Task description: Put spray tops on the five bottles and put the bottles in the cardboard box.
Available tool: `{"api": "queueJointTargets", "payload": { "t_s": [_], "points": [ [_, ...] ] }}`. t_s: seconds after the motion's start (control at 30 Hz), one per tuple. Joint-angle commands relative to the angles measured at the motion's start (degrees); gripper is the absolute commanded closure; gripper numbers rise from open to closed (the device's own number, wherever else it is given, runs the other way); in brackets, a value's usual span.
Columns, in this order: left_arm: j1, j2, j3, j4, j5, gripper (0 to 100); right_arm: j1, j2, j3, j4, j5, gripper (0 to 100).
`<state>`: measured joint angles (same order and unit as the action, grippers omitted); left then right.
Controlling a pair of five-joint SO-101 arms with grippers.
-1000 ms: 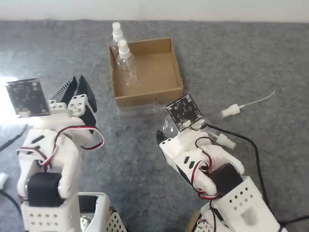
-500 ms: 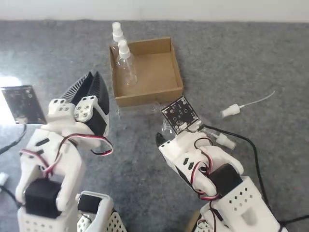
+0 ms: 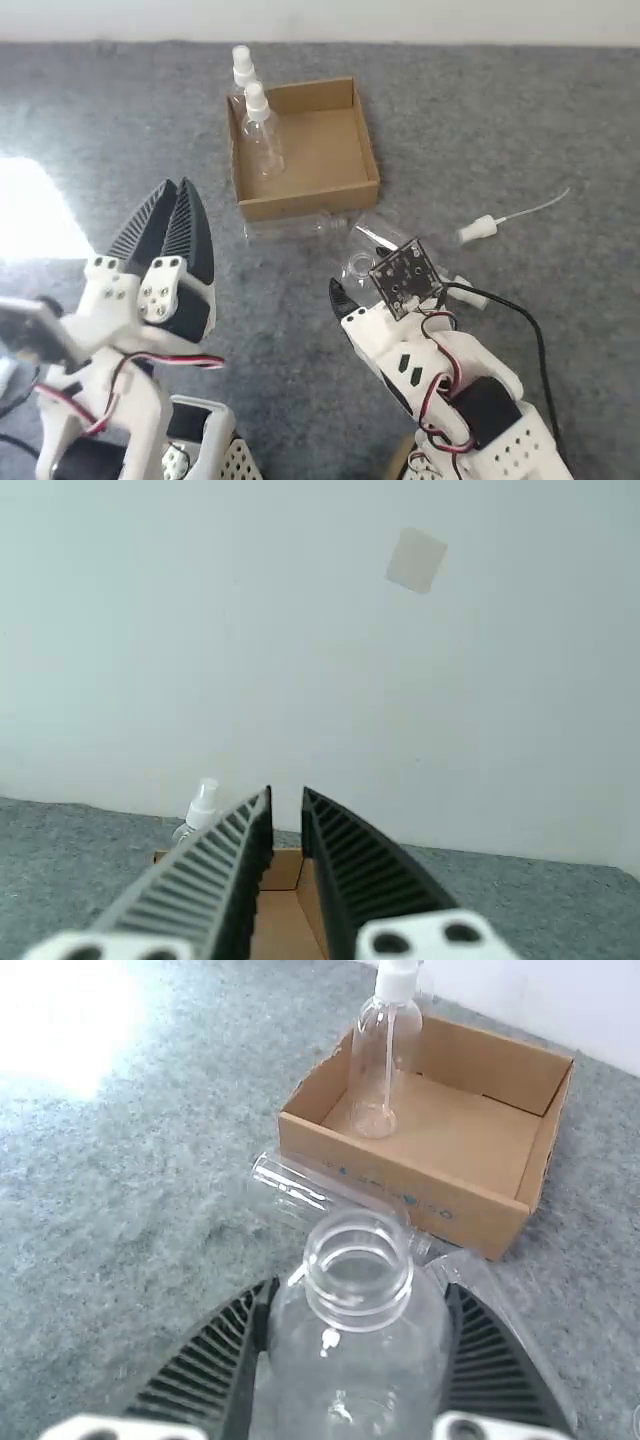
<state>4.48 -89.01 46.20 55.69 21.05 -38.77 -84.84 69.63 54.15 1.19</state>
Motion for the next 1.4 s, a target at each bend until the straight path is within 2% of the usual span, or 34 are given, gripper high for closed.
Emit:
{"api": "queueJointTargets", "payload": {
  "t_s": [0.0,0.23,0.4,0.53,0.7,0.93,1.17,1.37],
  "points": [
    [0.35,-2.20,0.40,-0.62,-0.62,96,-2.24,-1.98,1.93,-4.70,1.67,80.5],
    [0.70,-3.08,0.84,-1.67,-0.35,96,-4.35,-1.98,6.68,-10.15,7.38,80.5],
    [6.86,-3.16,0.66,-1.58,0.62,96,-4.44,-1.98,6.86,-10.24,7.30,80.5],
    [9.05,-3.16,0.48,-2.37,0.79,96,-4.88,-1.98,6.86,-10.33,7.30,80.5],
    [9.23,-3.16,0.48,-2.64,2.20,96,-8.75,-1.98,6.95,-10.33,7.47,80.5],
    [8.79,-3.25,0.66,-2.37,2.90,96,-8.75,-1.98,6.95,-10.24,7.65,80.5],
    [8.09,-2.73,0.40,0.09,-3.96,96,-8.66,-1.98,7.82,-9.71,7.74,80.5],
    [5.89,1.67,-0.40,0.79,-4.75,96,-8.66,-1.98,8.44,-9.80,7.82,80.5]
  ]
}}
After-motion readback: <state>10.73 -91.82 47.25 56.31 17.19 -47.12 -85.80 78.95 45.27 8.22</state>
